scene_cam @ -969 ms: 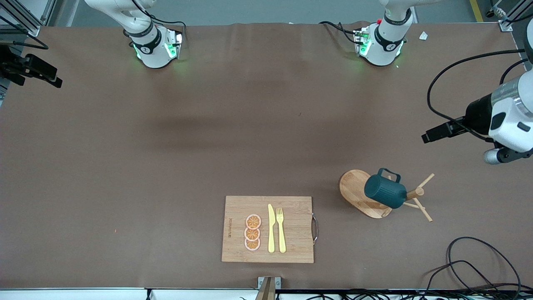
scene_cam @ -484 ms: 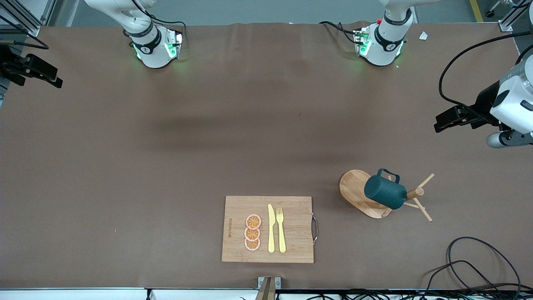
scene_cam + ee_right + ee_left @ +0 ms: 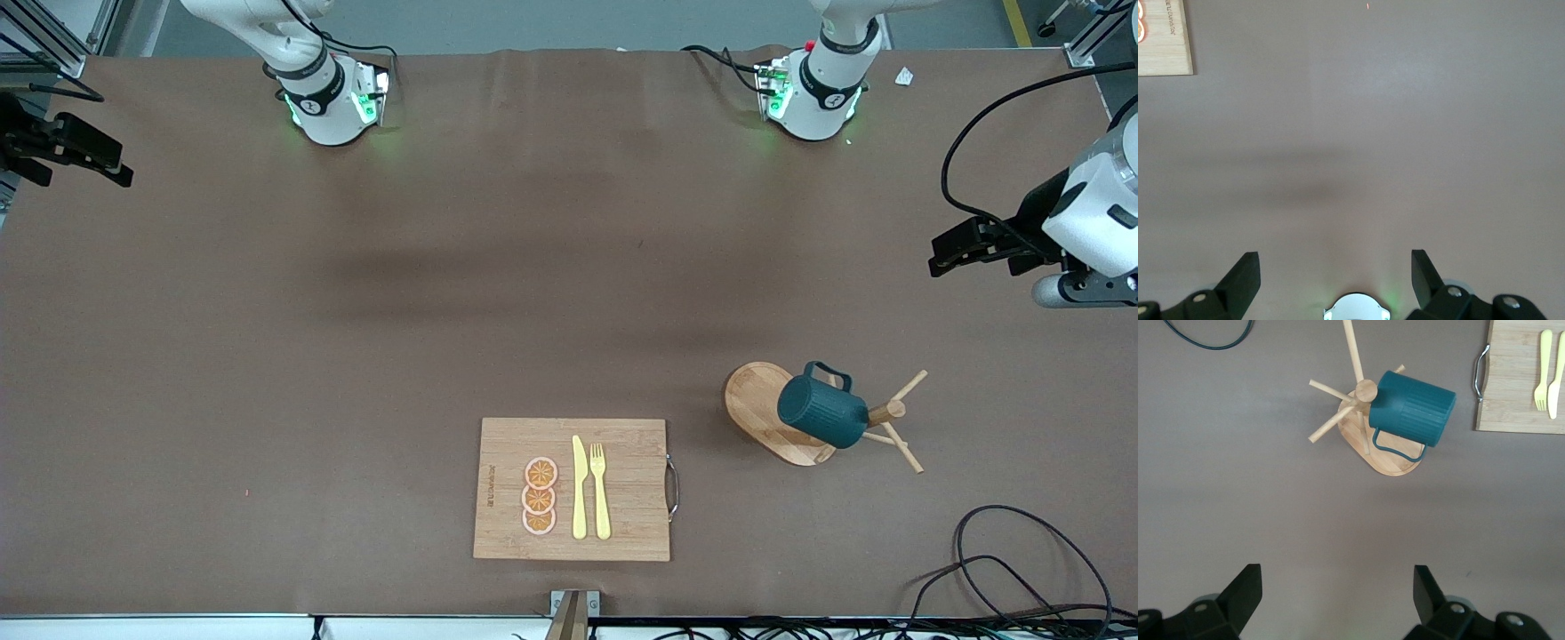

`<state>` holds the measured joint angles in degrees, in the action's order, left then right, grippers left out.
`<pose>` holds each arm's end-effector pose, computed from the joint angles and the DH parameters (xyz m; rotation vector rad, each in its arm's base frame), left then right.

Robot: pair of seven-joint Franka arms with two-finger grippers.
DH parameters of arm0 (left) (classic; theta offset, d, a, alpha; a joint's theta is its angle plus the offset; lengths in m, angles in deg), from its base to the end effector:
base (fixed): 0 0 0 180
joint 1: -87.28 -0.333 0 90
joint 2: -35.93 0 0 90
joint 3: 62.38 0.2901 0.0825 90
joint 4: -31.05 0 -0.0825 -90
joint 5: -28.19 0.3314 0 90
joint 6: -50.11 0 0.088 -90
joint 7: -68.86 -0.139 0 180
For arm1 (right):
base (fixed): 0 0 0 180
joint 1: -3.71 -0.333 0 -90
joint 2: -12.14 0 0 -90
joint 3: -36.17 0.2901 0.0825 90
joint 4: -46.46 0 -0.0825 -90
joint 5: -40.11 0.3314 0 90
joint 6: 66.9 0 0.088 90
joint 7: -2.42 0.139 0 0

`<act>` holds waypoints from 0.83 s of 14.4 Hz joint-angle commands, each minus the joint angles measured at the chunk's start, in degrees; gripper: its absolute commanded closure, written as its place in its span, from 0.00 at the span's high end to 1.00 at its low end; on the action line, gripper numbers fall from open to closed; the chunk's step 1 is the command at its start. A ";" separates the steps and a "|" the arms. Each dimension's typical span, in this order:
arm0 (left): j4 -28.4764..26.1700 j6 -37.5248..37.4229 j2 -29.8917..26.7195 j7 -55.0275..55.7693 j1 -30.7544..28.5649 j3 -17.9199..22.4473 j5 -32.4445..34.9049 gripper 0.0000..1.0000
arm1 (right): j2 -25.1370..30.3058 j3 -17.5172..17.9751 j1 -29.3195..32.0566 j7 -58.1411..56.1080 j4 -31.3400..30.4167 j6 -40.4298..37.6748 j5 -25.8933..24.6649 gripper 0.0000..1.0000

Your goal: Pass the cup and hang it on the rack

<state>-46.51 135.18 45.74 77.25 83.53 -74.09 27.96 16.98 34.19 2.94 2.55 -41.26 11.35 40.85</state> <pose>0.5356 -0.0659 0.5618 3.1078 0.0148 -0.0648 0.4528 -0.0083 0.6063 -3.1225 0.0328 0.1261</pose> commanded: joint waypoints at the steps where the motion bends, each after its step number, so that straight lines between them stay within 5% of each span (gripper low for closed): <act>1: -1.54 0.09 -2.60 -1.10 3.83 3.97 0.85 1.00 | 0.16 -0.13 -0.12 -1.87 0.18 0.15 -0.74 1.00; 7: -2.94 0.09 -4.88 -0.22 8.49 9.86 0.59 1.00 | 0.16 -0.39 1.12 -4.61 0.18 0.15 -0.74 1.00; 12: -13.48 3.17 -13.58 1.37 8.76 9.60 0.06 1.00 | 0.16 -0.39 1.20 -4.69 0.09 -0.12 -0.74 1.00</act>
<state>-53.73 136.06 37.57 78.05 91.47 -65.06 27.96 16.98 33.35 3.48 -1.33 -41.25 11.37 40.72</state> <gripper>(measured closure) 0.000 0.000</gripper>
